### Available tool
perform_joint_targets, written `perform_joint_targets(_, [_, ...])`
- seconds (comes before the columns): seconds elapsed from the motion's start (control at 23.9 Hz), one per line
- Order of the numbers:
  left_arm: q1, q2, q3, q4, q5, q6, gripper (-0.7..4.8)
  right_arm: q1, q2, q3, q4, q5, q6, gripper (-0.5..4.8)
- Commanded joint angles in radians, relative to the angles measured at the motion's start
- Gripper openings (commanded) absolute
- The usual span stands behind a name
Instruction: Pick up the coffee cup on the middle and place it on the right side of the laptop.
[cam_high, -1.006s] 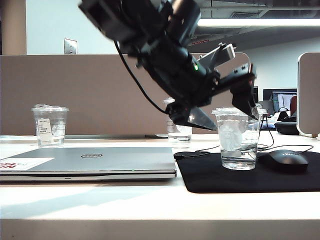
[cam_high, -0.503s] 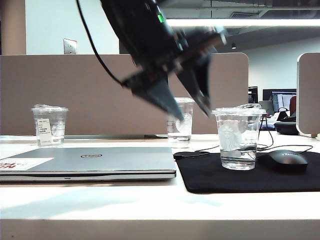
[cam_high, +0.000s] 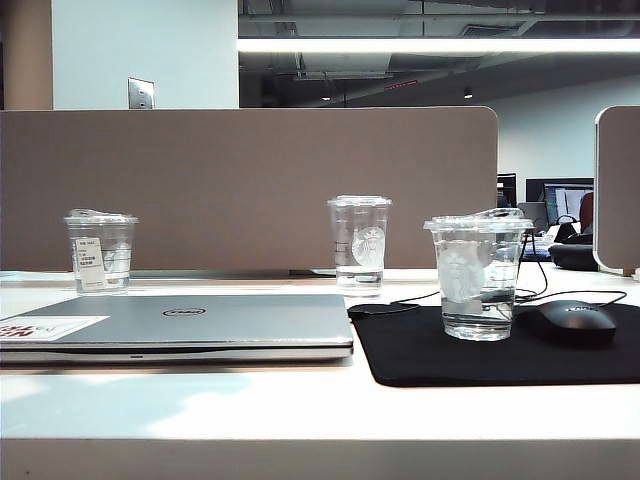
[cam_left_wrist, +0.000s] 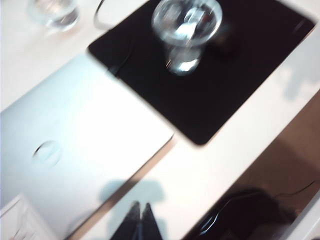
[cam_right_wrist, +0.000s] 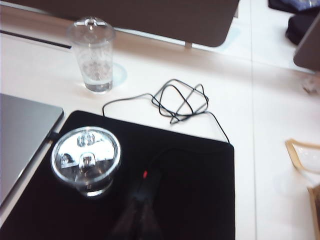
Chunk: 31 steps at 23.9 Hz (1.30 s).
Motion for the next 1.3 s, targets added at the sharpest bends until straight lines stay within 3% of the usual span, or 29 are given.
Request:
perform_joint_targets(0.04, [0.0,-0.108,-0.059,-0.022,-0.026,0.011,-0.06,0.001,-0.073,0.004,-0.061,0.0,0.005,-0.05])
perform_joint_targets(0.29, [0.0,-0.416,-0.321,0.057,-0.081,0.0,-0.06,0.001,-0.193,0.004,-0.11,-0.001,0.007,-0.05])
perform_joint_targets(0.38, [0.001,-0.576,-0.447,0.153,-0.128,0.01,-0.06,0.005,-0.226,0.004,-0.153,-0.023,0.056,-0.05])
perform_joint_targets(0.54, [0.001,-0.762,-0.59,0.249,-0.314,0.019,-0.05,0.038,-0.246,0.004,-0.298,-0.063,0.085,-0.05])
perform_joint_targets(0.67, [0.001,-0.83,-0.652,0.29,-0.463,-0.081,-0.06,0.037,-0.261,0.002,-0.311,-0.124,0.104,-0.05])
perform_joint_targets(0.8, [0.001,-0.944,-0.797,0.374,-0.379,-0.071,-0.06,0.037,-0.309,-0.039,-0.234,-0.131,0.096,-0.05])
perform_joint_targets(1.09, [0.001,-1.092,-1.041,0.597,-0.337,-0.07,-0.06,0.037,-0.495,-0.212,-0.134,-0.151,0.101,-0.05])
perform_joint_targets(1.3, [0.002,-1.096,-1.199,0.775,-0.299,-0.047,-0.06,0.037,-0.623,-0.41,0.113,-0.149,0.106,-0.05])
